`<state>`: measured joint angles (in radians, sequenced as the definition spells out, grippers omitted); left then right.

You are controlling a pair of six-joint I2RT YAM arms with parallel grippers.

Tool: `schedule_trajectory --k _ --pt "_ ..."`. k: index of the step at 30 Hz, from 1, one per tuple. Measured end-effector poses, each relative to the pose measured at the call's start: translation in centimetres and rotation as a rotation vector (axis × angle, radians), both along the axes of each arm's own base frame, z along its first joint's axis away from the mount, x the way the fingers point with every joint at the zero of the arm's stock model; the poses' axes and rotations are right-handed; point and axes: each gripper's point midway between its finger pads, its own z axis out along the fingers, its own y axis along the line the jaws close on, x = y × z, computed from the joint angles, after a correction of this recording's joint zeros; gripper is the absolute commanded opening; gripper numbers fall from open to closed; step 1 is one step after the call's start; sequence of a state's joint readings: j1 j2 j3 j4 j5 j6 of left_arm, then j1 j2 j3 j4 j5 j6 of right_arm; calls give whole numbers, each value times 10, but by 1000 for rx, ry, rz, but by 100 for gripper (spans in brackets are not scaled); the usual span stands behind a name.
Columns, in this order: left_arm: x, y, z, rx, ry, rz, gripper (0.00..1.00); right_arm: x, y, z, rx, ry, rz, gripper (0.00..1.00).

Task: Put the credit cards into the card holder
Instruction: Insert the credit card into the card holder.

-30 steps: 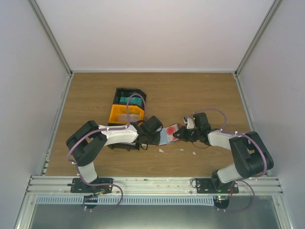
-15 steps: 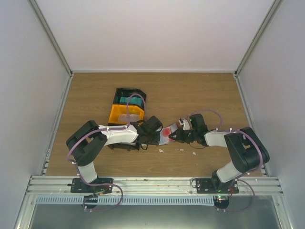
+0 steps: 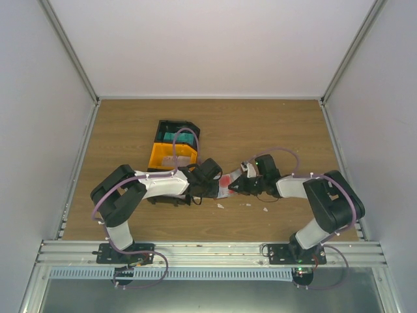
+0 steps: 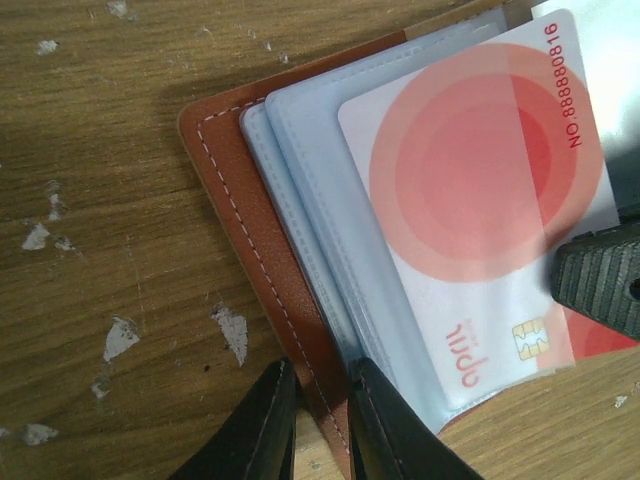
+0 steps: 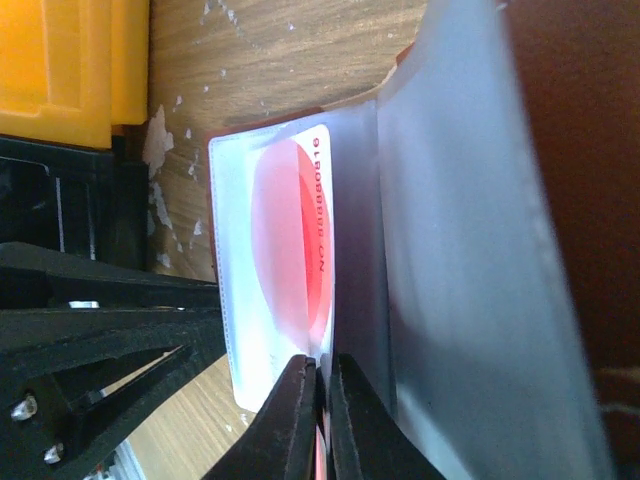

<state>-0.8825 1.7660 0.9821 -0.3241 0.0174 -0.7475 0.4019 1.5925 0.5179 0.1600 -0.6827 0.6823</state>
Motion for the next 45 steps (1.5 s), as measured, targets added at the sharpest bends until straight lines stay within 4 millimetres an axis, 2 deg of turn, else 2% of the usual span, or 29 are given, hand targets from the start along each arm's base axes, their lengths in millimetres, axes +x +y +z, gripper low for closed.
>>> schedule_trajectory --k 4,9,11,18,23,28,36,45 --pt "0 0 0 0 2 0 18 -1 -1 -3 -52 -2 0 24" --pt "1 -5 1 -24 -2 -8 18 -7 -4 4 -133 -26 6 48" --pt "1 -7 1 -30 0 -13 18 -8 -7 8 -173 -34 -2 51" --pt "0 -10 1 -46 9 -24 18 0 -17 12 -339 -79 -14 52" --pt "0 -11 1 -56 10 -27 18 8 -14 15 -422 -116 -4 52" --pt "0 -11 1 -61 14 -27 18 7 -14 3 -486 -108 20 53" --pt "0 -12 1 -67 16 -28 18 9 -7 0 -517 -125 42 50" --pt "1 -11 1 -65 15 -39 17 -2 2 0 -548 -157 119 50"
